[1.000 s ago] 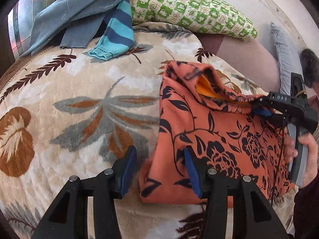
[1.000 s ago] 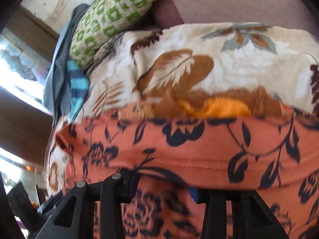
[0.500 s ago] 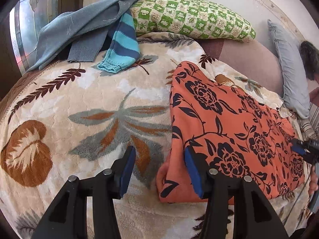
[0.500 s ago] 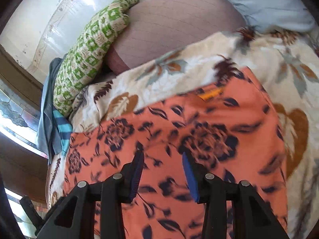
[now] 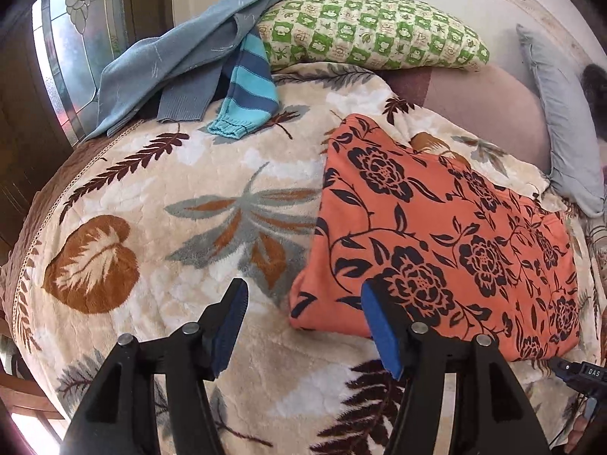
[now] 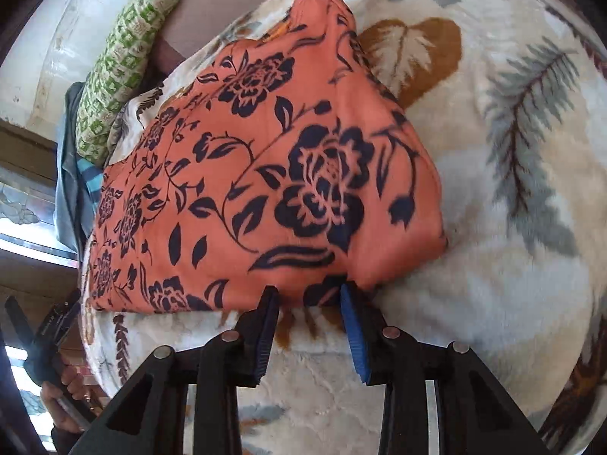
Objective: Fold small clothes
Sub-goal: 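Release the garment and pull both tools back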
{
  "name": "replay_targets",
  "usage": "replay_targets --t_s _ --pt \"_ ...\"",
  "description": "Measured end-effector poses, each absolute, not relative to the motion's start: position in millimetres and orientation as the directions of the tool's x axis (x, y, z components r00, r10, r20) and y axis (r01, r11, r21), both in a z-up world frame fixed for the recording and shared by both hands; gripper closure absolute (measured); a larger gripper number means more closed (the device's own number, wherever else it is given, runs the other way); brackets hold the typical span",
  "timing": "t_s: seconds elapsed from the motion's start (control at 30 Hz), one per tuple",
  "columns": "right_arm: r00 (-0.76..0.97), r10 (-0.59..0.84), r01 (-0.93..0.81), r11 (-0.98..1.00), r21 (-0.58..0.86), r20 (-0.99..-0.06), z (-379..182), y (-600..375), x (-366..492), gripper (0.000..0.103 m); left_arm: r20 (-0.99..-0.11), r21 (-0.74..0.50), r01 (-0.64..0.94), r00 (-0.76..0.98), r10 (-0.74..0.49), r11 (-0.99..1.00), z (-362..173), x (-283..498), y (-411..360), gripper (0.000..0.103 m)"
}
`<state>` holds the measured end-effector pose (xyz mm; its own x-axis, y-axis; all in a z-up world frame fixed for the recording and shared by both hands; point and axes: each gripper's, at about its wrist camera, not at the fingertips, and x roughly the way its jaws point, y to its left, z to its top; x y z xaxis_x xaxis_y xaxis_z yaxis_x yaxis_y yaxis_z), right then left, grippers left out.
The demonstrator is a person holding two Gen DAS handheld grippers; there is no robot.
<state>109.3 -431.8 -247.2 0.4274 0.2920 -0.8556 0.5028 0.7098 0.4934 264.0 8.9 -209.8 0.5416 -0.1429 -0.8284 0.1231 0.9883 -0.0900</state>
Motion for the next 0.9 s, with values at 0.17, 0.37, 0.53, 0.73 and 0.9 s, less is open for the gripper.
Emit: replay_targets --t_s 0.17,0.37,0.53,0.73,0.9 --pt "0.584 0.303 0.495 0.602 0.626 -0.753 -226.1 -456.4 85.7 0.066 -0.822 -0.077 0.14 0.552 -0.142 0.987 -203.1 250.5 -9.3 0.04" --pt "0.762 0.173 0.367 0.679 0.636 -0.624 -175.6 -466.8 89.5 0.064 -0.821 -0.097 0.16 0.544 -0.17 0.982 -210.4 255.6 -45.4 0.04" --pt "0.704 0.2 0.387 0.696 0.605 -0.681 -187.3 -459.2 120.9 0.064 -0.85 -0.033 0.162 0.514 -0.113 0.986 -228.9 278.9 -86.7 0.04" --pt "0.523 0.201 0.468 0.744 0.476 -0.828 -238.3 -474.6 155.4 0.065 -0.884 0.107 0.098 0.464 0.049 0.989 -257.2 296.2 -108.2 0.032" --pt "0.544 0.232 0.498 0.684 0.533 -0.806 -237.6 -487.1 153.3 0.065 -0.88 0.177 0.079 0.459 0.122 0.981 -254.6 293.0 -118.1 0.03"
